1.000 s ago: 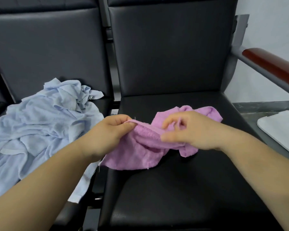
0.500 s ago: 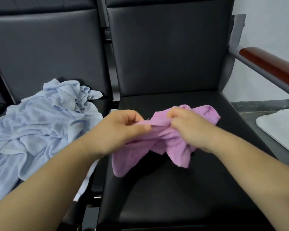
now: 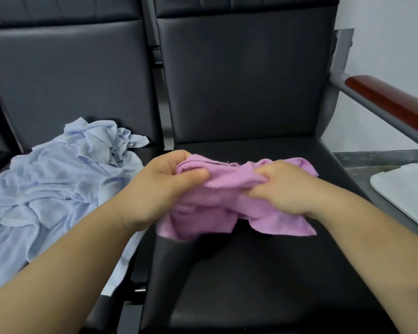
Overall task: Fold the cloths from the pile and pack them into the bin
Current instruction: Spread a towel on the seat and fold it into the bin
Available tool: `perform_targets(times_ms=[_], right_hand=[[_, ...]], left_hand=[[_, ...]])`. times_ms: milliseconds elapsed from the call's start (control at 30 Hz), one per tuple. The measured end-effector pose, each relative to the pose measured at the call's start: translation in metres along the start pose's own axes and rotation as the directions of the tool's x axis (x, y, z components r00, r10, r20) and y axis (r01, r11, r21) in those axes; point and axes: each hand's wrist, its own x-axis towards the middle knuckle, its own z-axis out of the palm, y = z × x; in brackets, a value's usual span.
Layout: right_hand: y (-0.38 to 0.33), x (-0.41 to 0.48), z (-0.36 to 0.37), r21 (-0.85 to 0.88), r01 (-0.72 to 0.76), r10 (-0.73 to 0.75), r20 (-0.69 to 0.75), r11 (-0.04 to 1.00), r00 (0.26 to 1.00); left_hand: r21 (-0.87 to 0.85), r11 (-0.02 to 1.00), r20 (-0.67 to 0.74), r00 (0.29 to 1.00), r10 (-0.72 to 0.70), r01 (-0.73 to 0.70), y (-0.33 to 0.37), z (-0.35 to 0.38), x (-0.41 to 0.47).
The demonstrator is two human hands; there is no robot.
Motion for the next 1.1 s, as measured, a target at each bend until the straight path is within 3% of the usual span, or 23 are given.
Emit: perform_targets(times_ms=[67, 133, 167, 233, 333, 400, 433, 500, 567, 633, 700, 767, 800, 833, 900, 933, 967, 1000, 1033, 1067, 1100], right_hand=[[0.0, -0.003, -0.009, 0.423, 0.048, -0.019, -0.071, 0.905, 0.997], [0.001, -0.008, -0.015, 0.635, 0.088, -0.066, -0.058, 0.767, 0.996], [0.0, -0.01, -0.016, 0.647, 0.113, -0.119, -0.034, 0.754, 0.992], [0.002, -0.01, -0.014, 0.587, 0.096, -0.158, 0.055, 0.804, 0.986], [0.007, -0.003, -0.003, 0.15, 0.034, -0.052, 0.119, 0.988, 0.991], [0.006, 0.002, 0.002, 0.01, 0.025, -0.026, 0.075, 1.0, 0.997], [0.004, 0.002, 0.0, 0.039, 0.021, -0.023, 0.048, 0.999, 0.999], [0.004, 0.001, -0.005, 0.236, 0.025, -0.017, -0.039, 0.971, 0.999], [0.003, -0.004, -0.009, 0.528, 0.1, -0.041, -0.122, 0.843, 0.992], [-0.001, -0.01, -0.014, 0.732, 0.19, -0.125, -0.143, 0.655, 0.982], [-0.007, -0.017, -0.016, 0.781, 0.188, -0.223, -0.063, 0.595, 0.973], [-0.006, -0.018, -0.015, 0.584, 0.107, -0.187, 0.077, 0.804, 0.979], [-0.003, -0.015, -0.012, 0.356, 0.085, -0.133, 0.113, 0.931, 0.985], [0.0, -0.011, -0.009, 0.137, 0.063, -0.079, 0.116, 0.989, 0.99], [0.001, -0.005, -0.004, -0.054, 0.057, -0.053, 0.072, 0.997, 0.996], [0.001, -0.003, -0.004, -0.051, 0.073, -0.071, 0.038, 0.996, 0.997], [0.002, -0.003, -0.006, 0.092, 0.07, -0.071, 0.003, 0.993, 0.998], [0.002, -0.005, -0.009, 0.34, 0.065, -0.061, -0.024, 0.938, 0.998], [0.001, -0.009, -0.012, 0.568, 0.067, -0.06, -0.031, 0.82, 0.998], [-0.002, -0.014, -0.015, 0.701, 0.08, -0.072, -0.041, 0.708, 0.997], [-0.004, -0.018, -0.017, 0.746, 0.093, -0.096, -0.039, 0.66, 0.995]], left_hand=[[0.235, 0.972, 0.127, 0.991, -0.045, 0.014, -0.004, -0.003, 0.001], [0.484, 0.874, 0.129, 0.986, -0.101, 0.026, -0.01, -0.004, 0.001], [0.471, 0.882, 0.125, 0.988, -0.092, 0.022, -0.013, -0.005, 0.001], [0.253, 0.967, 0.099, 0.994, -0.046, 0.019, -0.011, -0.003, -0.001], [-0.043, 0.998, -0.033, 0.999, -0.042, 0.041, 0.0, 0.001, -0.002], [-0.111, 0.994, 0.009, 1.0, -0.005, 0.006, 0.003, 0.0, -0.001], [-0.055, 0.998, 0.05, 0.999, 0.01, -0.007, 0.002, -0.003, -0.001], [0.228, 0.974, 0.114, 0.993, -0.022, -0.005, 0.001, -0.006, -0.001], [0.453, 0.891, 0.123, 0.99, -0.072, 0.009, -0.005, -0.009, -0.002], [0.43, 0.903, 0.113, 0.993, -0.045, -0.008, -0.008, -0.009, -0.003], [0.223, 0.975, 0.025, 1.0, 0.009, -0.014, -0.009, -0.008, -0.004], [-0.029, 0.999, -0.077, 0.997, 0.013, -0.015, -0.003, -0.007, -0.004], [-0.125, 0.992, -0.066, 0.998, 0.013, -0.021, 0.0, -0.007, -0.003], [-0.189, 0.982, -0.028, 0.999, 0.025, -0.03, 0.002, -0.008, -0.003], [-0.118, 0.993, 0.098, 0.994, 0.04, -0.028, 0.005, -0.012, -0.004], [0.047, 0.999, 0.143, 0.989, 0.02, -0.027, 0.004, -0.014, -0.005], [0.248, 0.968, 0.154, 0.988, -0.003, -0.035, 0.003, -0.014, -0.006], [0.413, 0.91, 0.132, 0.991, -0.006, -0.049, 0.001, -0.013, -0.006], [0.472, 0.88, 0.091, 0.996, 0.009, -0.051, 0.0, -0.011, -0.006], [0.44, 0.896, 0.058, 0.998, 0.04, -0.061, 0.0, -0.009, -0.007], [0.35, 0.934, 0.044, 0.998, 0.054, -0.066, -0.001, -0.009, -0.007]])
